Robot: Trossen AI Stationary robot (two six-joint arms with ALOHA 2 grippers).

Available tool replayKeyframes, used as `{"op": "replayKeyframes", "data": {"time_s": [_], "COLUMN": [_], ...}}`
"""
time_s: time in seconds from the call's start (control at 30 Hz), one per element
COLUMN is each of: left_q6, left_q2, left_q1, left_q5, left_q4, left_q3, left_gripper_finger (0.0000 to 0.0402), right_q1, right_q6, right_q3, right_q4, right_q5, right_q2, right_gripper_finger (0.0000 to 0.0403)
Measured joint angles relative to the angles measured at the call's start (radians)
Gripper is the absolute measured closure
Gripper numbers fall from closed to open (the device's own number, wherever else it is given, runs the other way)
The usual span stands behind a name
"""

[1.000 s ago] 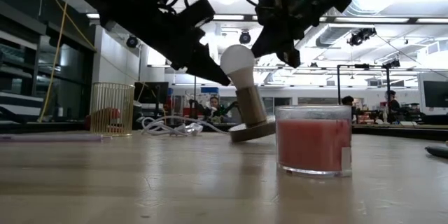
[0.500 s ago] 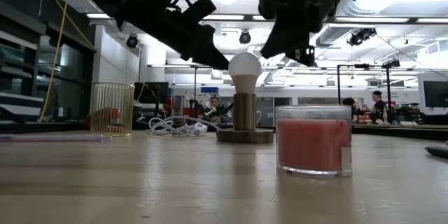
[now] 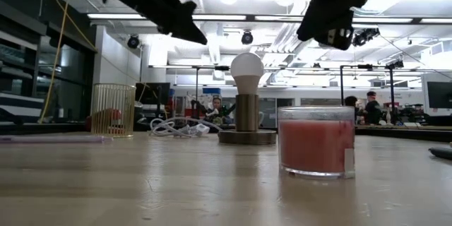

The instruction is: Screw lightbulb

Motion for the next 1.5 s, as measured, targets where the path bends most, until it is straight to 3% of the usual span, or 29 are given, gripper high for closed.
{"op": "replayKeyframes", "data": {"time_s": [0.23,0.57,0.7,0.97,1.13,1.23,1.33,1.5], "left_q6": [-0.1,-0.1,-0.1,-0.171,-0.248,-0.323,-0.353,-0.281], "left_q2": [-0.059,-0.059,-0.059,-0.087,-0.094,-0.065,-0.012,0.172], "left_q1": [-0.031,-0.078,-0.088,-0.103,-0.183,-0.259,-0.334,-0.372], "left_q5": [0.062,0.072,0.141,0.357,0.429,0.431,0.392,0.243], "left_q4": [-0.119,-0.132,-0.142,-0.134,-0.026,0.104,0.25,0.322], "left_q3": [0.0,0.0,0.0,-0.005,-0.075,-0.144,-0.179,-0.097], "left_gripper_finger": [0.0401,0.0401,0.0402,0.0402,0.0402,0.0401,0.0401,0.0402], "right_q1": [0.052,0.052,0.052,0.052,0.033,-0.029,-0.095,-0.192], "right_q6": [0.055,0.058,0.07,0.289,0.378,0.34,0.202,-0.028], "right_q3": [0.0,0.0,0.0,0.0,0.001,0.001,0.001,-0.002], "right_q4": [0.0,0.003,0.0,-0.027,-0.017,-0.007,0.039,0.063], "right_q5": [0.138,0.17,0.222,0.48,0.613,0.549,0.473,0.326], "right_q2": [0.0,0.0,0.0,0.0,0.0,0.0,0.0,0.0], "right_gripper_finger": [0.0403,0.0403,0.0403,0.0403,0.0403,0.0403,0.0403,0.0403]}}
